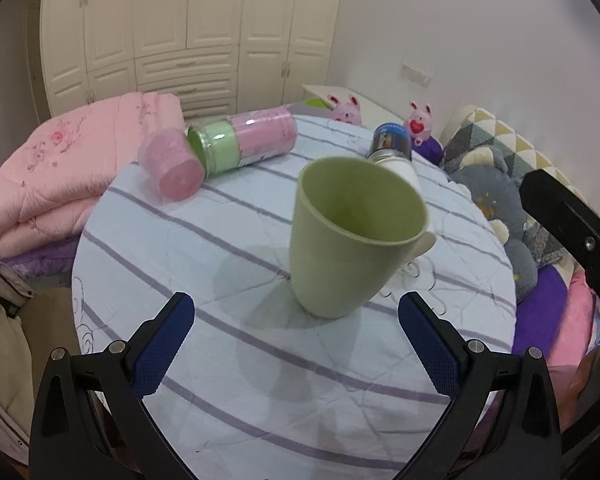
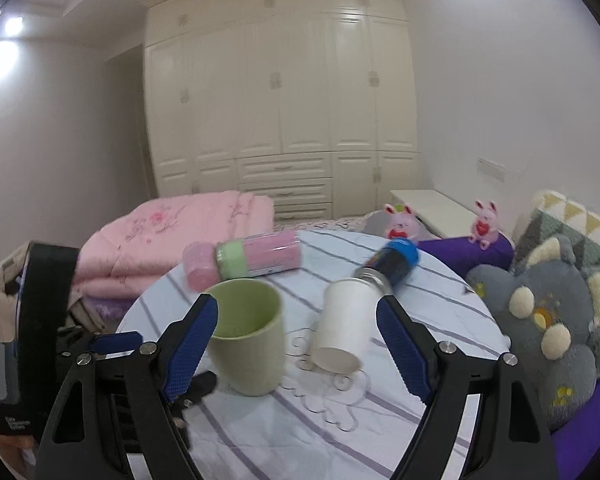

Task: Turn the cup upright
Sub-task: 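Open the right tool and withdraw both tools from the upright mug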

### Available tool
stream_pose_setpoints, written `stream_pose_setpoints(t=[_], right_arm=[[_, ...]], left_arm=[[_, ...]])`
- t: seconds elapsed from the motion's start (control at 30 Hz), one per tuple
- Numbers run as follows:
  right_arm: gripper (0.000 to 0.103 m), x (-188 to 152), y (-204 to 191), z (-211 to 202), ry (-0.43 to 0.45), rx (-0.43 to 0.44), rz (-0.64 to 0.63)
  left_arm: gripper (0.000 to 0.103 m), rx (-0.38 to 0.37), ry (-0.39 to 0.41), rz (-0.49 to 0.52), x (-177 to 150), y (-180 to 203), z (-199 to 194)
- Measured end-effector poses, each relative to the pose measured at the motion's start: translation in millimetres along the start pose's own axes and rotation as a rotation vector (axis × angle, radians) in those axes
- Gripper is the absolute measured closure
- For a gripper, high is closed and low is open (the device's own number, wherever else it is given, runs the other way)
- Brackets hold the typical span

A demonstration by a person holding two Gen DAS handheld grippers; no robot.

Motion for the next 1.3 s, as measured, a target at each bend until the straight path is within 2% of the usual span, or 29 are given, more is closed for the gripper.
stream_pose_setpoints(t=[0.17, 0.3, 0.43, 0.63, 0.97, 1.3], right_arm=[[0.02, -3, 25, 5, -0.044, -0.019, 0.079], [0.02, -6, 38, 7, -0.066, -0.032, 0.105], [0.02, -7, 44, 3, -0.053, -0.063, 0.095], [0.02, -7, 46, -1, -0.027, -0.109, 0.048], [0.02, -5, 50, -7, -0.003, -0.118, 0.038], [0.02, -2, 52, -9, 0.015, -0.135, 0.044]], left_arm=[[0.0, 0.016, 0.009, 0.061, 4, 17, -1], [0.0, 0.012, 0.018, 0.072, 5, 24, -3], [0.0, 0.043, 0.027, 0.09, 5, 26, -4], [0.0, 0.014, 0.069, 0.096, 10, 32, -12], [0.0, -0.003, 0.111, 0.105, 17, 44, -21], [0.0, 0.022, 0.128, 0.077, 30, 47, -25]])
Point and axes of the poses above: each gripper's, at about its wrist camera, not at the fingertips, and z roughly the way its jaws point, y to its right, x to its top, the point moved 6 cm from there along z, roughly the way its jaws point, and after that the axes turned 15 degrees about -x, right-handed, at the moved point
